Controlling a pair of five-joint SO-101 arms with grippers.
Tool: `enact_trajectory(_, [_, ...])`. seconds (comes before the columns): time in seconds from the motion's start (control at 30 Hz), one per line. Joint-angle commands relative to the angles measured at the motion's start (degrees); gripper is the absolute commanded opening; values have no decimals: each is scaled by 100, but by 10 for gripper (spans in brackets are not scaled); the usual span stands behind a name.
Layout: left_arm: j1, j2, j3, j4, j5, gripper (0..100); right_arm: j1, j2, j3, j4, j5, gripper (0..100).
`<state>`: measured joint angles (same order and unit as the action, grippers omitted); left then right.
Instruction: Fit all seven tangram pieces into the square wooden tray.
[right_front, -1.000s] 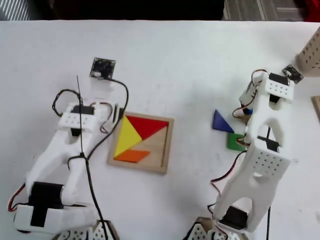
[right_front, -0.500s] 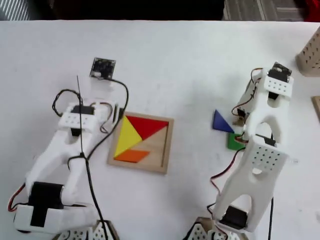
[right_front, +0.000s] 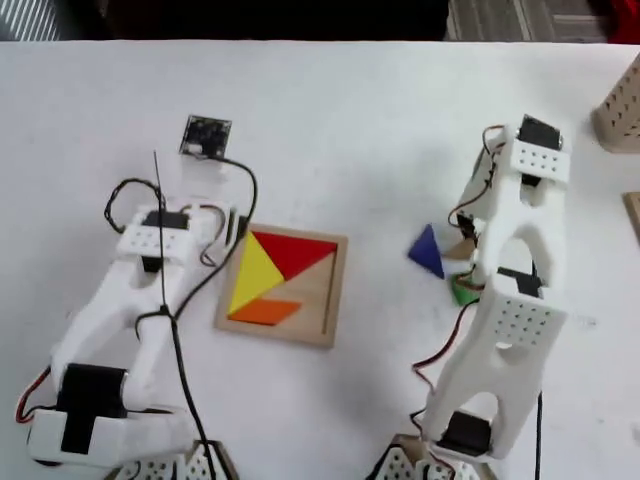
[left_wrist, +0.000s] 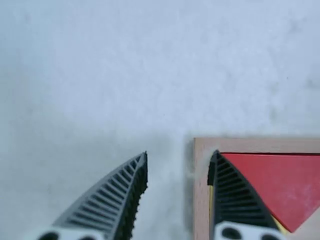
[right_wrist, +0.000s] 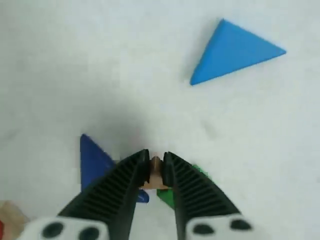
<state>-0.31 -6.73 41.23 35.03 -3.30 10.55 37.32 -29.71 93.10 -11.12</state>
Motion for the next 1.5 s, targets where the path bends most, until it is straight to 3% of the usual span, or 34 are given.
enact_trajectory(0.0, [66,-31,-202,-97,26,206,-312,-743,-132,277,53,17])
enact_trajectory(0.3, [48,-48,-211,-88,26,204,-1077,-1367,-97,505,-9,17])
enact_trajectory(0.57, [31,-66,-211,-79,26,204,-1121,-1358,-88,356,70,21])
enact_trajectory(0.67, [40,-66,-211,-70,26,204,-1165,-998,-88,374,686,38])
enact_trajectory(0.9, [40,-66,-211,-70,26,204,-945,4,-132,251,1987,194])
enact_trajectory(1.07, [48,-57,-211,-88,26,204,-901,690,-132,13,2532,194])
enact_trajectory(1.3, [48,-48,-211,-88,26,204,-699,910,-149,-391,2567,192])
enact_trajectory(1.37, [48,-48,-211,-88,26,204,-681,892,-149,-391,2567,159])
enact_trajectory(1.47, [48,-48,-211,-88,26,204,-646,901,-149,-426,2541,33])
